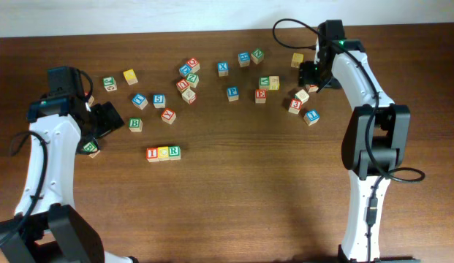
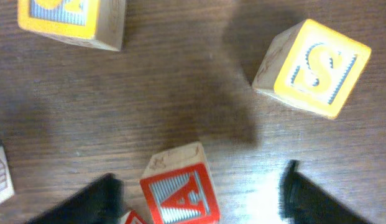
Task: Spell out ICRA
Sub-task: 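Lower the open right gripper over the red A block, then close the right gripper on the red A block and lift it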
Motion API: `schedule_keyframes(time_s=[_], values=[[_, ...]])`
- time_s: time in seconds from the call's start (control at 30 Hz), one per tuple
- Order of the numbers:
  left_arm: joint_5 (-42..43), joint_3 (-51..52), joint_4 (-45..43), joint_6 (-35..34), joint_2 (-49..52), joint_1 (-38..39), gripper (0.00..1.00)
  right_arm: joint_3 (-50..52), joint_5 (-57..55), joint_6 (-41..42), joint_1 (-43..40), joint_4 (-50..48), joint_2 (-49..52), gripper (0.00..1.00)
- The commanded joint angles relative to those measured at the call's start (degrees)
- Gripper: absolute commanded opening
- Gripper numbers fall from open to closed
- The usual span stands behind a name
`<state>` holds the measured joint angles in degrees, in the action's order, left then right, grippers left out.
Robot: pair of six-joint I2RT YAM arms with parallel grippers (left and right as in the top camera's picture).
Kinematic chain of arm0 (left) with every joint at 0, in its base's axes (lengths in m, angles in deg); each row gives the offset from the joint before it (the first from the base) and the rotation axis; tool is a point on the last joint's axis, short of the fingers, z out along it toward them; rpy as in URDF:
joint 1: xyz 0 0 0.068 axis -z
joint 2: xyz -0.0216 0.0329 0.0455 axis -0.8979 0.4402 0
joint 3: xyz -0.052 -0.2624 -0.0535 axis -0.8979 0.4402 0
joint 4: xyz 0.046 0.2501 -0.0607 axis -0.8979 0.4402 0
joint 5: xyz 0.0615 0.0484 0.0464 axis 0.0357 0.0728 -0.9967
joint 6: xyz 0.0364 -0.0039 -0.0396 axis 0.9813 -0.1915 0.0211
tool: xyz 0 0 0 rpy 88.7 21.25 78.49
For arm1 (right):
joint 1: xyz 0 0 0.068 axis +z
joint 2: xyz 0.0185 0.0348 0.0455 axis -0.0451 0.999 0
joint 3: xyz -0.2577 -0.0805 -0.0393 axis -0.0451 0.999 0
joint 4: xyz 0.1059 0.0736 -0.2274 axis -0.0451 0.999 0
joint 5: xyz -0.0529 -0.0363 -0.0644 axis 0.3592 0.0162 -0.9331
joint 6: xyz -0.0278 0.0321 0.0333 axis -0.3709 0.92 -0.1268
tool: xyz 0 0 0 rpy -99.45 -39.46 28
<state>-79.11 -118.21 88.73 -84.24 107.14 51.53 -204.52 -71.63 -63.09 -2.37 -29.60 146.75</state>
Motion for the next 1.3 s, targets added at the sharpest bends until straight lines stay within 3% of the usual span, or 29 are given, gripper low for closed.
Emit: schedule_keyframes(time_s=[0.0,0.03,0.33,0.43,0.57,0.7,0.93,1.27], values=[[0.39,-0.15,0.04,-0.35,-0.17,-0.17,0.99,0.31,-1.01,-0.26,0.17,-0.46,1.11,0.47],[0.42,-0.15,0.04,-0.35,-0.17,-0.17,0.99,0.31,-1.01,-0.28,0.17,-0.22,1.11,0.43],[0.39,-0.15,0.04,-0.35,-0.17,-0.17,0.99,0.33,-1.01,-0.26,0.15,1.44,1.11,0.42],[0.39,-0.15,0.04,-0.35,-0.17,-0.17,0.99,0.33,-0.98,-0.26,0.17,1.46,1.11,0.33],[0.39,-0.15,0.04,-0.35,-0.17,-0.17,0.99,0.31,-1.01,-0.26,0.15,1.49,1.11,0.27],[0.42,-0.15,0.04,-0.35,-0.17,-0.17,0.99,-0.55,-1.01,-0.26,0.15,1.73,0.68,0.11],[0.42,-0.15,0.04,-0.35,-0.17,-0.17,0.99,-8.17,-0.52,-0.24,0.26,9.81,-5.7,0.11],[0.42,-0.15,0.04,-0.35,-0.17,-0.17,0.99,-9.14,13.29,-0.24,4.59,23.23,-9.2,0.11]])
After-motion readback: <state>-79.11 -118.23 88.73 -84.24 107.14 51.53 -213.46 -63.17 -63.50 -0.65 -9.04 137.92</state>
